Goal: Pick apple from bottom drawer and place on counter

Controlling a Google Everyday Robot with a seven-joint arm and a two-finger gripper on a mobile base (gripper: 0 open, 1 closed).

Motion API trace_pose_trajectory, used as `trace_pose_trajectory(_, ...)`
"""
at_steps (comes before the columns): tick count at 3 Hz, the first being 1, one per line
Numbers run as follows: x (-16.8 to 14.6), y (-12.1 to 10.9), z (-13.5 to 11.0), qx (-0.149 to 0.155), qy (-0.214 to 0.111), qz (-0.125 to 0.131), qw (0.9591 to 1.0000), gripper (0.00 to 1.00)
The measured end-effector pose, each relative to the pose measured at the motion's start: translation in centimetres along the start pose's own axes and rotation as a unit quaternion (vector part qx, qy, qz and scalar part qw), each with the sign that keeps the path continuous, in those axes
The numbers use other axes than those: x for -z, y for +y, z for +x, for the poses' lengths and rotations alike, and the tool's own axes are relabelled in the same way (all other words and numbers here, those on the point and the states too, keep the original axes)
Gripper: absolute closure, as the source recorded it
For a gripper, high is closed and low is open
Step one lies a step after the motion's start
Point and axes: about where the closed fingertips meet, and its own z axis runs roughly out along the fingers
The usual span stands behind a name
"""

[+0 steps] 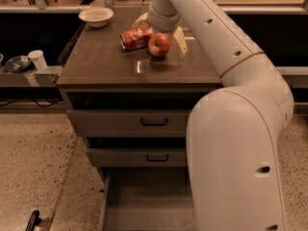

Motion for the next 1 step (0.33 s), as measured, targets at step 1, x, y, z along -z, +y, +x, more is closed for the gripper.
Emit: trace_pose_trajectory(1, 0.0, 0.0, 0.0, 0.0, 0.0, 0.0, 1.0, 0.0)
